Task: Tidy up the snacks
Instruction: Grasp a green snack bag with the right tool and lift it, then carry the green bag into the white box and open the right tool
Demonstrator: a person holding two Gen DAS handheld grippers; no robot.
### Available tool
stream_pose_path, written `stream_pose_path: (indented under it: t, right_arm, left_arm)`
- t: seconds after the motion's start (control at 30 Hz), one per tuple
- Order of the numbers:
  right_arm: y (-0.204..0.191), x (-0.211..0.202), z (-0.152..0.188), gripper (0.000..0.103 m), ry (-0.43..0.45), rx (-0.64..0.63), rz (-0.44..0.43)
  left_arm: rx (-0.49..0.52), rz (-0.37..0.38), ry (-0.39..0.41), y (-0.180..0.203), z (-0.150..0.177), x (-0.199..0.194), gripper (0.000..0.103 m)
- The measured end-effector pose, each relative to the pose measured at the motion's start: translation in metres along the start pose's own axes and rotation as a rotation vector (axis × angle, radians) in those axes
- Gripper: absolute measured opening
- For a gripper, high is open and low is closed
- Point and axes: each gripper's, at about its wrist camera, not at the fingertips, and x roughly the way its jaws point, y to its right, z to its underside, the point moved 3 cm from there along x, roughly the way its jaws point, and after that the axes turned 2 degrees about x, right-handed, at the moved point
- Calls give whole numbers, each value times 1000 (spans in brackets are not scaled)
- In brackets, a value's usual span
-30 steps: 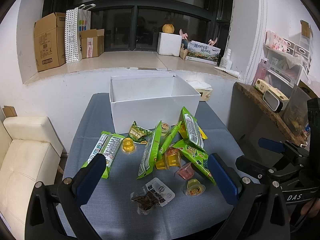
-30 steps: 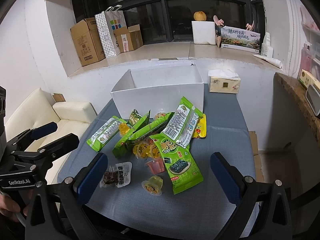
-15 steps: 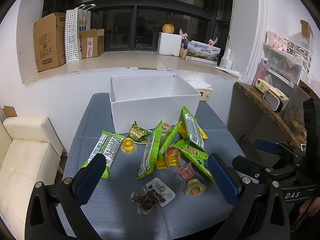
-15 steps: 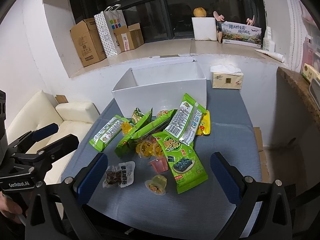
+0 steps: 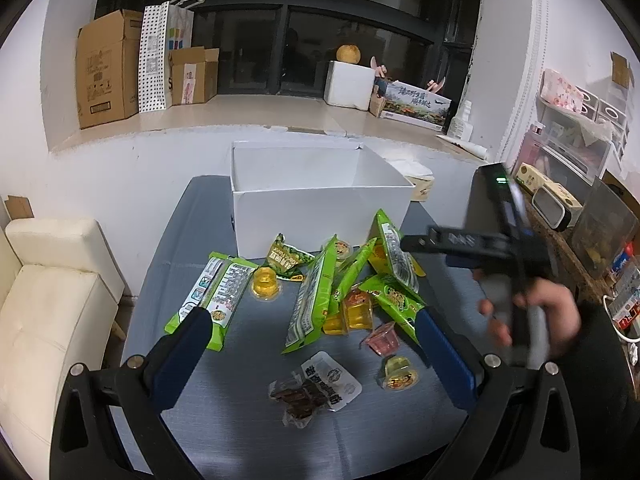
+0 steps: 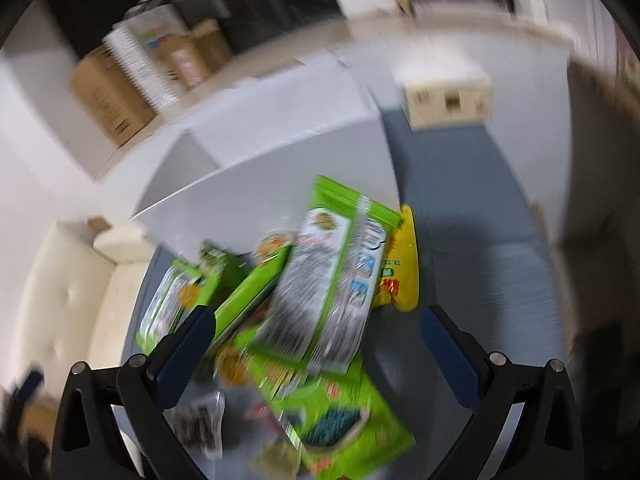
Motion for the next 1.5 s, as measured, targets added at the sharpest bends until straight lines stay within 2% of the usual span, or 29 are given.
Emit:
stream_pose_path:
  t: [0.13, 0.23, 0.27, 0.3, 0.33, 0.43, 0.47, 0.53, 0.63, 0.73, 0.83, 0.93, 1.03, 1.17, 1.23, 1.27, 1.33, 1.4, 1.43, 1.5]
  right_arm:
    - [17, 41, -13, 103, -94, 113, -94]
    - [20, 60, -15, 103, -135, 138, -114]
    - [21, 64, -14, 99, -138, 149, -105]
    - [22, 63, -13, 80, -126, 152, -88]
    - [22, 60, -13, 64, -118, 150, -75]
    - [20, 53, -8, 64, -133, 147, -144]
    - [19, 50, -10, 64, -129, 139, -144]
    - [17, 41, -8, 64, -104, 130, -149]
    - [15, 24, -6, 64, -72, 142, -204]
    - [14, 1, -1, 64, -26, 133, -244]
    - [12, -21, 4, 64, 16, 129, -269]
    - [18, -44, 13, 64, 77, 121, -247]
    - [25, -54, 24, 64, 94, 142, -252]
    - [32, -59, 29, 64, 105, 172, -254]
    - [32, -59, 30, 64, 104, 166, -240]
    - [30, -59, 31, 64, 103, 162, -236]
    - [30, -59, 30, 64, 101, 161, -233]
    - [31, -58, 31, 65, 101, 163, -234]
    - [32, -59, 32, 65, 102, 165, -234]
    - [32, -58, 32, 65, 101, 159, -226]
  left_arm:
    - [-13, 3, -8, -6, 3, 4, 103]
    - [-20, 3, -20, -9, 6, 8, 103]
    - [-22, -1, -25, -10, 7, 9, 103]
    - [-23, -3, -26, -12, 7, 10, 103]
    - [-27, -2, -26, -13, 8, 12, 103]
    - [-41, 8, -40, -16, 10, 19, 103]
    - [-38, 10, -44, -16, 10, 22, 103]
    - [-24, 19, -46, -15, 11, 29, 103]
    - [-1, 47, -79, -14, 9, 49, 103]
    - [59, 81, -126, -9, 6, 77, 103]
    - [159, 57, -177, 0, 4, 107, 103]
    - [216, 71, -202, 5, -2, 126, 103]
    - [155, 103, -206, -1, -17, 139, 103]
    - [80, 69, -221, -6, -36, 167, 103]
    - [91, 42, -235, -3, -39, 180, 103]
    - [108, 23, -247, 1, -39, 186, 98]
    - [133, -26, -269, 3, -36, 202, 75]
    - [121, -19, -321, 3, -29, 213, 18]
    - [111, -11, -335, 1, -26, 216, 18]
    - [117, -3, -309, 0, -23, 211, 15]
